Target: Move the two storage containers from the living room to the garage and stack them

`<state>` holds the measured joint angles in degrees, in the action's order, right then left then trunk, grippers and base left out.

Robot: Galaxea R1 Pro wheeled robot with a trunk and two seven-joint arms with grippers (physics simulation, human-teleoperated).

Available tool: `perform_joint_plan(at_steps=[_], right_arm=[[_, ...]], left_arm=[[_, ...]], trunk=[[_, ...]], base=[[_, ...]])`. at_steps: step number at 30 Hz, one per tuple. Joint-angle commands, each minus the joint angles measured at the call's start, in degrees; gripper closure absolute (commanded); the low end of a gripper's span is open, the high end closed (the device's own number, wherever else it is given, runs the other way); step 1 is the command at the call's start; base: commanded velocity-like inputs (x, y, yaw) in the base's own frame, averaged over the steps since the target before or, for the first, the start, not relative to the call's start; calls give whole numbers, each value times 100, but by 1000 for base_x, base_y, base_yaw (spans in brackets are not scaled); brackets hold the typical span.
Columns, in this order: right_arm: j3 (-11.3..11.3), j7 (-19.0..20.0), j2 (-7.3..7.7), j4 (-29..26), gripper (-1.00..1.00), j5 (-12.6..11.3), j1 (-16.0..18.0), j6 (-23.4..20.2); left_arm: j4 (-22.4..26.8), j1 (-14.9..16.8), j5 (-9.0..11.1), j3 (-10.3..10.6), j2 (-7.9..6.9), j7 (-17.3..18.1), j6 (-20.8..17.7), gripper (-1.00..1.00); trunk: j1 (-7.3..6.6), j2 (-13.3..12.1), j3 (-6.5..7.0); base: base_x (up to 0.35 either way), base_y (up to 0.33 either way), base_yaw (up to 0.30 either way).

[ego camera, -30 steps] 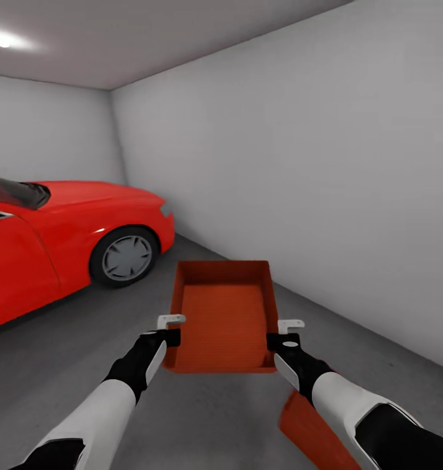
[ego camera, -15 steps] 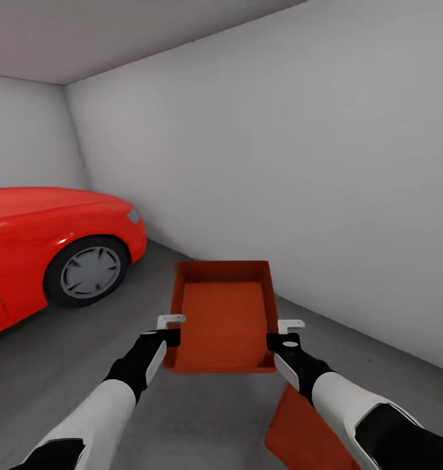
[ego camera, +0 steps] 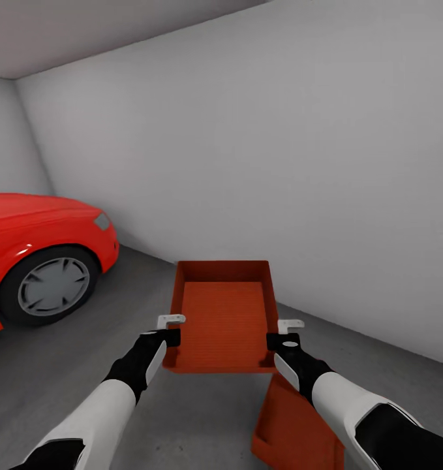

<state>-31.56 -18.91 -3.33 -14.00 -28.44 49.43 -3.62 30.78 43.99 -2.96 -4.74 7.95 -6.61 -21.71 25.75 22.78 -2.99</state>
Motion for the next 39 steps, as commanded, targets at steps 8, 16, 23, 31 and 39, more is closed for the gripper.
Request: perform_joint_plan(at_steps=[8,16,23,31,39], right_arm=[[-26,-60,-1,2,100,32,5,-33],[-26,-60,-1,2,100,32,5,-33],[-26,-60,-1,2,100,32,5,-33],[-26,-60,-1,2,100,32,5,-33],[-26,-60,-1,2,100,32,5,-33]], left_arm=[[16,5,-29,-61,119,-15,-35,100],[16,5,-29,-61,119,-15,-35,100],[16,5,-29,-59,119,-15,-35,100],[12,5,-27,-54,119,-15,-43,100],[15,5,-29,-57,119,-15,-38,100]], trunk=[[4,14,-13],[4,14,-13],[4,14,-13],[4,14,-13],[4,14,-13]], base=[[0,0,-252],[0,0,-252],[0,0,-252],[214,115,-252],[290,120,-252]])
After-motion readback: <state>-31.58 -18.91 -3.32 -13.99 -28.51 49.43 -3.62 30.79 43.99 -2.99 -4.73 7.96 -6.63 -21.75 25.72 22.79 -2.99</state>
